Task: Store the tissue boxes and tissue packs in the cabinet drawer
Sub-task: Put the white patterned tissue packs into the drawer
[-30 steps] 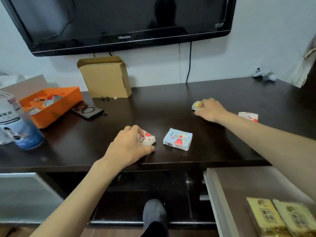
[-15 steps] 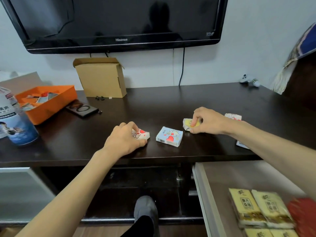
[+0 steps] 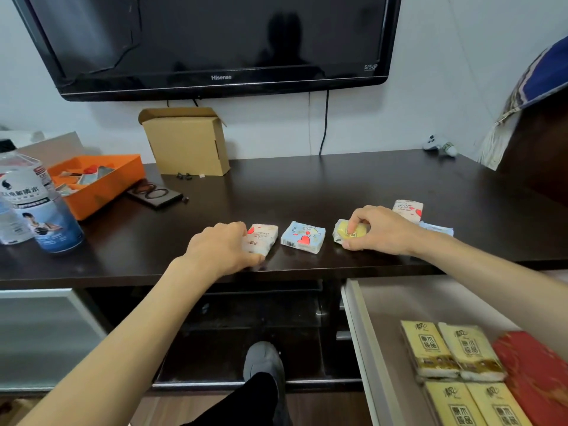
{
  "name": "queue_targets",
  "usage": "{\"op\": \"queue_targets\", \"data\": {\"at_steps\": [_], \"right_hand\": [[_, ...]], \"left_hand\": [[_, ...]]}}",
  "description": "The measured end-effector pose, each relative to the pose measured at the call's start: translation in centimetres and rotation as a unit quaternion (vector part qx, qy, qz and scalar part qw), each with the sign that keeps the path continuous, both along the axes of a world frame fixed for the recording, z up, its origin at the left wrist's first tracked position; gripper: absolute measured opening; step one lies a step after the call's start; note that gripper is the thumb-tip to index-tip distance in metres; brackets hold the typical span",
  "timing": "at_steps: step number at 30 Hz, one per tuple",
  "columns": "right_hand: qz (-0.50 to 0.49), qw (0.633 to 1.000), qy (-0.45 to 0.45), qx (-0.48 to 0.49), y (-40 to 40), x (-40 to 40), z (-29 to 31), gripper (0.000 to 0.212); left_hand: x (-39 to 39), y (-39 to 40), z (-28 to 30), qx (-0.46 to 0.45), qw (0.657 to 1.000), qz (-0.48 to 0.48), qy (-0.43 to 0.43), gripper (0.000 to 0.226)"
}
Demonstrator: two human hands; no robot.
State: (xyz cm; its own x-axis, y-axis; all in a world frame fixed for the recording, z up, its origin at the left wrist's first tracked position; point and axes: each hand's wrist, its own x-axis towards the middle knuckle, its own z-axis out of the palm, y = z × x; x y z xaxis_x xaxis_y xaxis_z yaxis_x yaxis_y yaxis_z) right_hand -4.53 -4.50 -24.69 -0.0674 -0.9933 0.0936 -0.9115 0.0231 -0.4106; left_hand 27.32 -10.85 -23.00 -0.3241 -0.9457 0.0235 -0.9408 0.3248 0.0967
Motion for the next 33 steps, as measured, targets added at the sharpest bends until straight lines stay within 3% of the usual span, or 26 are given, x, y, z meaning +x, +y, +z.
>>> {"op": "queue_targets", "data": {"at_steps": [4,7,13,18,23,25,28,33], "right_hand": [[-0.003,1.000,-0.011,-0.001,0.2,0.1,-0.1,0.026],[-0.002,0.999,-0.026,-0.018,0.6,0.2,-0.1,0.031],[-0.002,0.997,-0.067,-0.022,0.7,0.3,0.0,0.050],[-0.008,0.996,-0.083,0.011,0.0,0.1,0.1,0.071],[-0.010,0.995,-0.094,0.029,-1.5,0.4,0.2,0.073],[-0.009,0.995,-0.090,0.032,-1.9,0.5,0.1,0.074],[-0.009,0.995,-0.089,0.033,-2.1,0.7,0.0,0.073],[-0.014,0.996,-0.092,0.010,-1.7,1.0,-0.2,0.072]], "left_hand": [[0.1,0.0,0.4,-0.042,0.999,-0.023,0.025,0.083],[-0.4,-0.7,0.6,0.015,0.999,-0.032,0.035,0.100],[-1.9,-2.0,-0.6,0.008,1.000,0.011,0.027,0.073],[-0.5,-4.5,0.6,0.136,0.979,-0.001,0.154,0.042],[-0.7,-4.6,0.2,-0.034,0.973,-0.003,0.226,0.048],[-1.1,-4.6,0.0,-0.072,0.979,0.044,0.185,0.044],[-1.9,-4.5,-1.1,-0.023,0.995,0.067,0.066,0.084],[-1.9,-5.1,-1.7,-0.009,0.991,0.048,0.125,0.072]]}}
